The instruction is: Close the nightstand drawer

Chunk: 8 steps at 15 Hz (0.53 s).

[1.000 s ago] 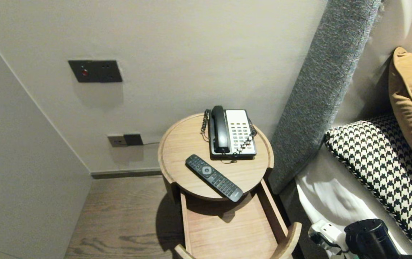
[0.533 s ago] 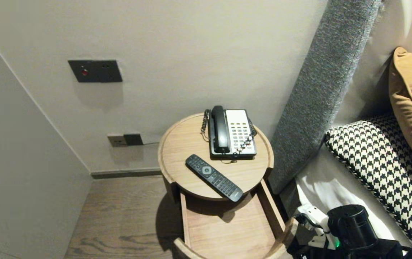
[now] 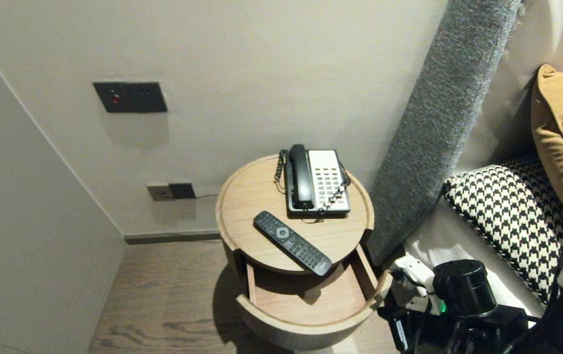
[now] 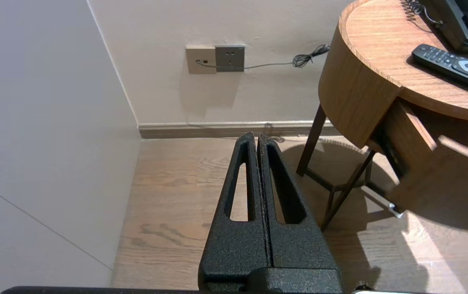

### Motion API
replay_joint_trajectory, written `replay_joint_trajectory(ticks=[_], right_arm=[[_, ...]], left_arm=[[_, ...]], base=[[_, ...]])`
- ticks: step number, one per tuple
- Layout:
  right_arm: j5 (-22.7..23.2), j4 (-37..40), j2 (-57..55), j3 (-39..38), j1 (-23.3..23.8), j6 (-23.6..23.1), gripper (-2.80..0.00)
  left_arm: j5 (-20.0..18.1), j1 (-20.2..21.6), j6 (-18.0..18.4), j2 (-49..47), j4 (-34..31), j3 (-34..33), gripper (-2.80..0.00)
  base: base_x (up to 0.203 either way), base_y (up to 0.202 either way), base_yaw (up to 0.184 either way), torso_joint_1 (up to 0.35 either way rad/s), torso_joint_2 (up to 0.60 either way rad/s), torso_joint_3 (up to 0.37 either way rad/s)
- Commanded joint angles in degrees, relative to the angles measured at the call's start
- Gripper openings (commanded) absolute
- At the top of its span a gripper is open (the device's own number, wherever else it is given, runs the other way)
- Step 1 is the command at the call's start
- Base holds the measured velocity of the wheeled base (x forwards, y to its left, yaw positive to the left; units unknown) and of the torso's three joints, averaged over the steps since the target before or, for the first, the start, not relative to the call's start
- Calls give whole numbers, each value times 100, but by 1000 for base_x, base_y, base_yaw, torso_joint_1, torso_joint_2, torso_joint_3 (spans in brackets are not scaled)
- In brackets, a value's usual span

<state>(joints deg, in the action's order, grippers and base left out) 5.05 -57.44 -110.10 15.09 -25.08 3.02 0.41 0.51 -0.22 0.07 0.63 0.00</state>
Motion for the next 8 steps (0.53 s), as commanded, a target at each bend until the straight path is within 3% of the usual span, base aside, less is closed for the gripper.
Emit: replay_joint_trajectory(ticks=[1,8], right_arm=[[-80,-39,-79,243,-44,4,-280],[-323,-26,-219,798,-208,141,-280]], left_arm=[[3,2,-4,1,-1,0,-280],[3,2,-4,1,2,0,-280]], base=[[0,0,0,0,0,0],[0,0,0,0,0,0]])
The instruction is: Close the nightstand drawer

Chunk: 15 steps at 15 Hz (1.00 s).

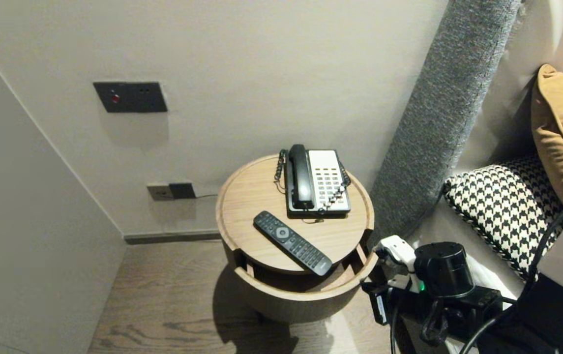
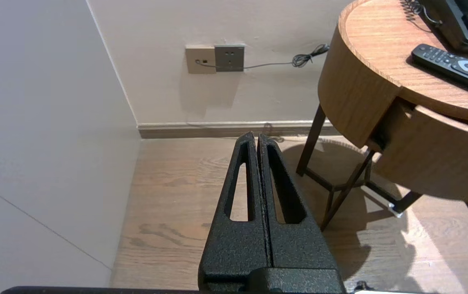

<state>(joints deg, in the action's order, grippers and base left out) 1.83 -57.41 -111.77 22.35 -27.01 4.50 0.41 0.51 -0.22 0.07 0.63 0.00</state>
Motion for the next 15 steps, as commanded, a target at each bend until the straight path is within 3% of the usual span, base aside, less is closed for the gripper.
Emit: replay_joint_trajectory(ticks=[1,15], right_arm=[[-21,-25,-90,112,-16,61,-280],[-420,-43,-258,648,-76,271,-280]], left_arm=[[2,2,-4,1,7,0,-280],[2,2,-4,1,7,0,-280]], base=[[0,0,0,0,0,0],[0,0,0,0,0,0]])
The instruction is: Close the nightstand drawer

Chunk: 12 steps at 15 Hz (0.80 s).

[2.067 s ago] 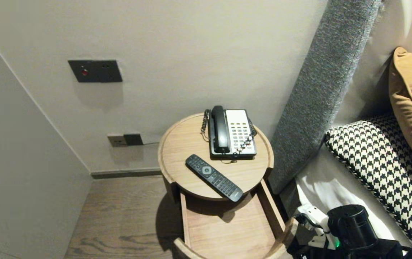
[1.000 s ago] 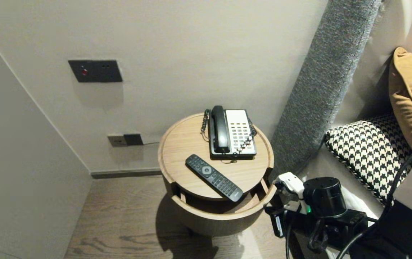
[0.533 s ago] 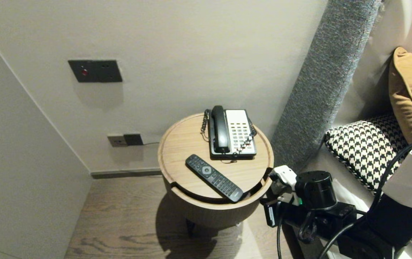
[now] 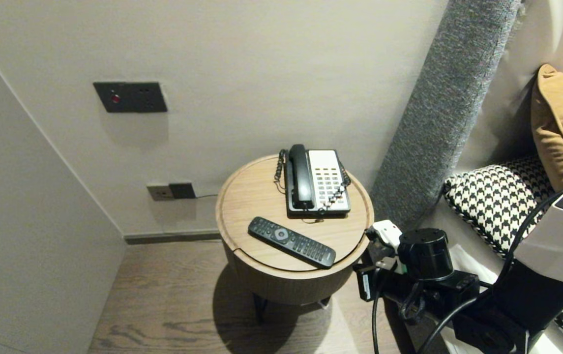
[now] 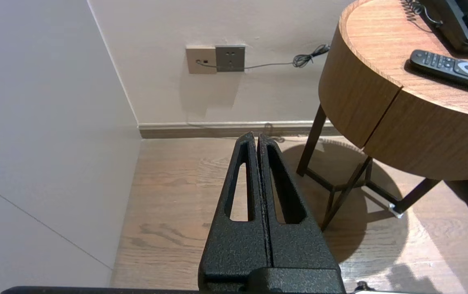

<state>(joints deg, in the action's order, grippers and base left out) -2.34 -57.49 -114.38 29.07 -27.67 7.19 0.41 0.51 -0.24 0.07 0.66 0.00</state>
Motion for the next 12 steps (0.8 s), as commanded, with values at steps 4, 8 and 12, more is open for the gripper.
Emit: replay_joint_trajectory(ticks=[4,8,12], right_arm=[[6,-43,54,-217,-10,1,-280],[14,-52,268,-599,-10,10,-280],[6,-43,770,-964,20,-2,-280]], left_arm=[[2,2,-2,1,-1,0,-280],[2,2,-2,1,-2,0,-280],[2,2,-2,1,-4,0,-280]], base=[[0,0,0,0,0,0],[0,0,0,0,0,0],[0,0,0,0,0,0]])
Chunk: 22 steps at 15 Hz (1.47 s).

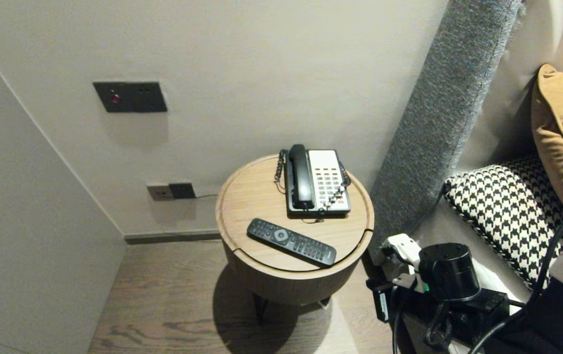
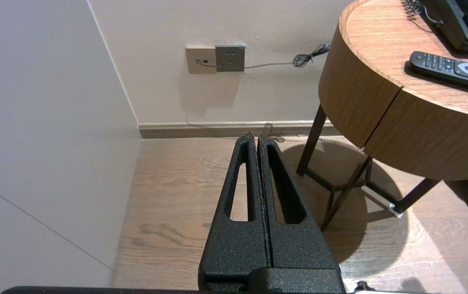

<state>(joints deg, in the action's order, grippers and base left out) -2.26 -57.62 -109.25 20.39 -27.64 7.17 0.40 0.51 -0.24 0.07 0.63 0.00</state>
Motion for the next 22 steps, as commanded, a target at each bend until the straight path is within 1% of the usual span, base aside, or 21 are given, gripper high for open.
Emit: replay_joint_trajectory(ticks=[1,4,6,8,10,11,13,15,18,20,22], right_arm=[[-3,-16,430,-208,52,-3,-280],[-11,23,1166,-509,238,-30,-280],[-25,172,1756,-586,519,-62,-280],[2,693,2444,-560,926,-138,-280],[71,1497,3190,-500,1412,-251,-280],[109,1762,3488,-499,1629,-292,-280],[263,2280,4214,-606,2196,-408,-280],[399,2702,4922,-772,2796,-618,-280],[511,3132,5827,-1097,3467,-987,-280],[663,3395,6386,-1254,3708,-1157,-280],[721,3886,6927,-1308,3775,-1201,-280]], left_arm=[[4,2,-3,1,-2,0,-280],[4,2,-3,1,-2,4,-280],[4,2,-3,1,7,0,-280],[4,2,-3,1,2,0,-280],[4,2,-3,1,-1,0,-280],[4,2,-3,1,7,0,-280],[4,2,-3,1,-1,0,-280],[4,2,-3,1,7,0,-280],[4,2,-3,1,1,0,-280],[4,2,-3,1,7,0,-280],[4,2,-3,1,0,0,-280]], base=[[0,0,0,0,0,0],[0,0,0,0,0,0],[0,0,0,0,0,0],[0,0,0,0,0,0],[0,0,0,0,0,0],[0,0,0,0,0,0],[0,0,0,0,0,0],[0,0,0,0,0,0],[0,0,0,0,0,0],[0,0,0,0,0,0],[0,0,0,0,0,0]])
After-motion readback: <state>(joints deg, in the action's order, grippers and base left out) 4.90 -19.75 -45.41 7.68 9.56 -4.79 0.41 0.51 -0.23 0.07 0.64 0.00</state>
